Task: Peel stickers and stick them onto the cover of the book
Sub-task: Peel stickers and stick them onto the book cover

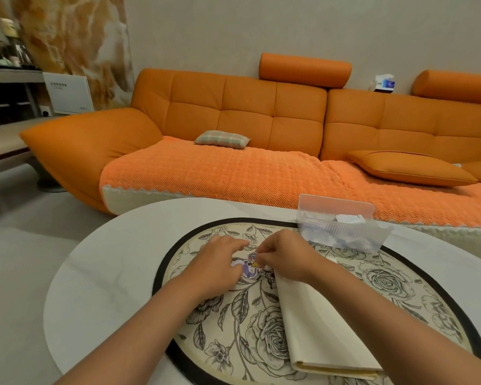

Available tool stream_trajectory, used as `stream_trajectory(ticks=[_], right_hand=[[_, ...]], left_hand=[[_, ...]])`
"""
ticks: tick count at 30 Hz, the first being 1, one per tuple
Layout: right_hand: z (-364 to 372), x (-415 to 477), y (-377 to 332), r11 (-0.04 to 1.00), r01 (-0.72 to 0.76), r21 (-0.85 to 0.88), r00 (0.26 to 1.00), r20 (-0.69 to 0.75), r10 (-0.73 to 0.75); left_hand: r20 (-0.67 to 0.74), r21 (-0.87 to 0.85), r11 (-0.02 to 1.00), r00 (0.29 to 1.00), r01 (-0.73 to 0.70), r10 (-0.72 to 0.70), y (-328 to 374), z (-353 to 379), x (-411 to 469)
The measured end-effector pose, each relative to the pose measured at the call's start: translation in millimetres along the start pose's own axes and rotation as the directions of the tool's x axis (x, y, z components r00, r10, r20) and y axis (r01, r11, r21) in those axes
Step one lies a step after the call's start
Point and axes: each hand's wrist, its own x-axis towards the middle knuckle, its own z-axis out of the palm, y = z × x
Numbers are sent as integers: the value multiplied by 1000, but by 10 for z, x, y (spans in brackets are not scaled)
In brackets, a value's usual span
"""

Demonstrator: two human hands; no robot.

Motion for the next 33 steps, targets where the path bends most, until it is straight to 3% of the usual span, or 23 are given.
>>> stream_trajectory(ticks=[3, 6, 10, 12, 21, 25, 28, 33], right_hand=[[-55, -38, 20, 994, -2, 112, 1000, 3, 2], [-130, -120, 44, 949, -37, 312, 999, -11, 43], [-276, -300, 125, 848, -97, 522, 991, -33, 133], [-353, -404, 195, 816, -112, 568, 987, -31, 157], [-524, -728, 513, 761, -128, 636, 975, -62, 215], [-540, -781, 599, 679, -163, 716, 958, -49, 281], [-536, -801, 674, 605, -195, 772, 941, -27, 338], [-478, -812, 759, 694, -138, 707, 942, -123, 312]], left_hand=[[-56, -29, 999, 998, -25, 23, 100, -4, 5], [-79, -238, 971, 995, 33, -54, 229, 5, 20], [-81, -536, 838, 981, 106, -176, 407, 21, 86], [-64, -607, 787, 980, 111, -188, 510, 40, 103], [-33, -666, 745, 995, 49, -96, 944, 210, 199], [20, -734, 670, 990, 111, -142, 1090, 287, 255], [43, -707, 696, 990, 127, -138, 1163, 358, 267], [-9, -671, 731, 984, 125, -176, 1183, 463, 296]])
